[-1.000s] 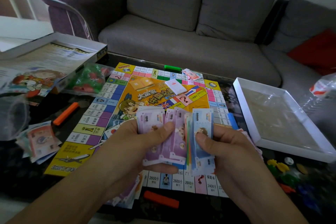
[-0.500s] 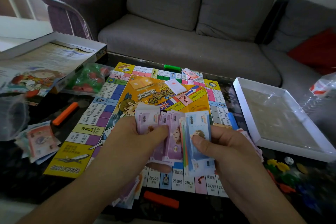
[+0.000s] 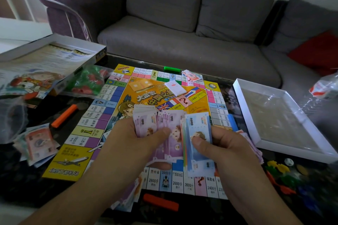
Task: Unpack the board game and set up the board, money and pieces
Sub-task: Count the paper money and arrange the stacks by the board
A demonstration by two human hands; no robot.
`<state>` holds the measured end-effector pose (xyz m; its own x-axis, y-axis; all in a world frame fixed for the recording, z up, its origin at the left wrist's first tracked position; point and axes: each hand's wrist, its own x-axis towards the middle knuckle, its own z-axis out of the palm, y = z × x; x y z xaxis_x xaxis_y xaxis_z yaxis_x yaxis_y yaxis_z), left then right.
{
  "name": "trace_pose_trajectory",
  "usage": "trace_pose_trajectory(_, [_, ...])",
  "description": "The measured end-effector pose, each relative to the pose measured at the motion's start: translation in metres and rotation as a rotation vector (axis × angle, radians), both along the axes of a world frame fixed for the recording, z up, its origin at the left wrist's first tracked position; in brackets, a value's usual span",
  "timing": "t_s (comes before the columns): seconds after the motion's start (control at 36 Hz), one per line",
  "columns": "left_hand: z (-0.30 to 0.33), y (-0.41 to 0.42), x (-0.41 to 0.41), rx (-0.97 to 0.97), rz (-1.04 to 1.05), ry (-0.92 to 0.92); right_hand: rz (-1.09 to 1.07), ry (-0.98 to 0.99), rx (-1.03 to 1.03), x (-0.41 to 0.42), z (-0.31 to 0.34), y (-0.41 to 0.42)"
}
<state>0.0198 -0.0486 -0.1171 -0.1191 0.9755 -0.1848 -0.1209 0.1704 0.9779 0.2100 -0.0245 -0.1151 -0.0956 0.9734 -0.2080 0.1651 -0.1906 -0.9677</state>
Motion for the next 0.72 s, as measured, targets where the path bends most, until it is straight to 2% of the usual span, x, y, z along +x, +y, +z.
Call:
trace_pose_trajectory(0.22, [-0.002,0.001,0.0,-0.003,0.009,-0.041,-0.009,0.021,-0.045,-0.001,0.0,0.001])
trace_pose_trajectory(0.56, [0.005,0.018,0.003,0.013,-0.001,-0.048,0.005,-0.174,0.018,-0.005,0.017,0.009])
trace_pose_trajectory(0.72, [0.001,0.022,0.0,-0.003,-0.038,-0.065,-0.031,-0.167,-0.018,-0.006,0.012,0.012])
